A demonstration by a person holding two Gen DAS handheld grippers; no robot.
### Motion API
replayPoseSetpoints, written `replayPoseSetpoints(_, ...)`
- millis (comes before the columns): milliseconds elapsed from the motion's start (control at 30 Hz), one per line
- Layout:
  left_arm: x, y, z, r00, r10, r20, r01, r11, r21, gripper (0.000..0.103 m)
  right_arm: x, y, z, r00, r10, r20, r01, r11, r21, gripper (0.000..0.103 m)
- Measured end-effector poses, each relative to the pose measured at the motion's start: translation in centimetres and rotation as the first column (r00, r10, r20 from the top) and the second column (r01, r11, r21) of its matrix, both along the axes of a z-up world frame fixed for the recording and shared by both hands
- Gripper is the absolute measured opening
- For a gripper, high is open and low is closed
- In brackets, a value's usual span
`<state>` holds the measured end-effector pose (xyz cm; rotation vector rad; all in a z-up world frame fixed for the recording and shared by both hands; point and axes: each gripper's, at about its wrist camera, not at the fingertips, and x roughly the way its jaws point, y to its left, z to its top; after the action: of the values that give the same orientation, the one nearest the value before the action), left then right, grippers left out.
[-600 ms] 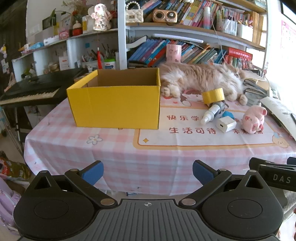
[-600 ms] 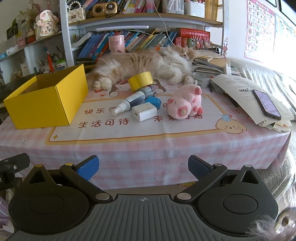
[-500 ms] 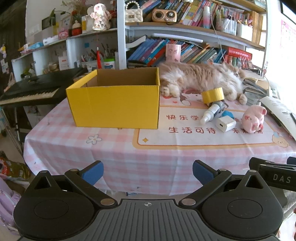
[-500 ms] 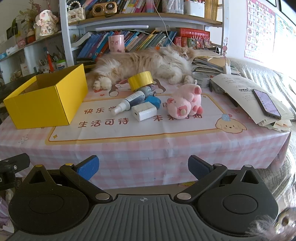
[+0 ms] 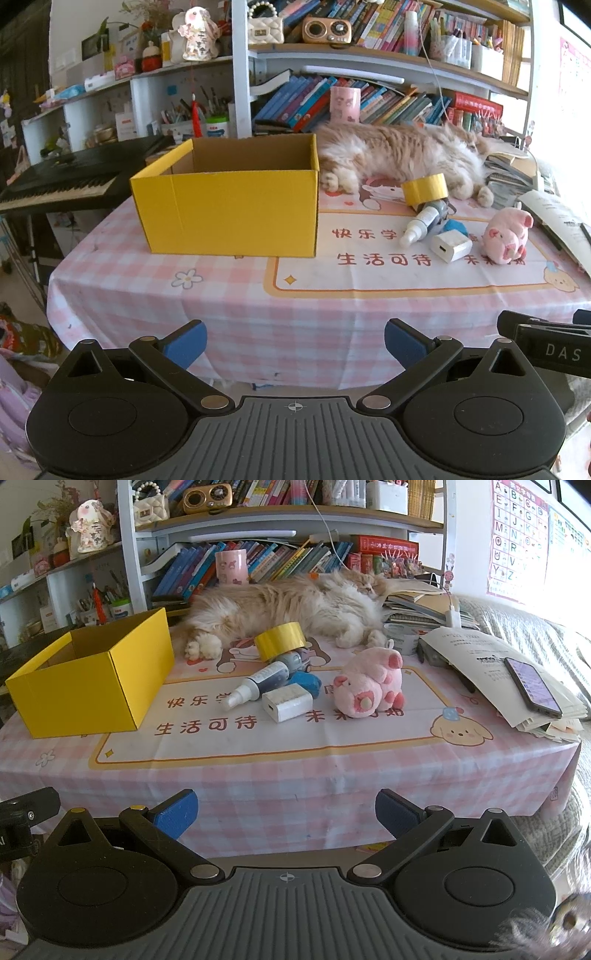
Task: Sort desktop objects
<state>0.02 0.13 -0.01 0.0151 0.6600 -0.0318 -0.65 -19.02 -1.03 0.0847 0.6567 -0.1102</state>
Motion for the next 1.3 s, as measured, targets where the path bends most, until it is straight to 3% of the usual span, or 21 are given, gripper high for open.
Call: replayPoseSetpoints(1300, 0.8, 0.5, -0.6, 0.999, -0.029, -0.024, 0.029, 1.000, -0.003, 0.103, 1.0, 0.6, 0.0, 1.000, -0.001, -0.022, 0.000, 1.000, -0.011, 0.103)
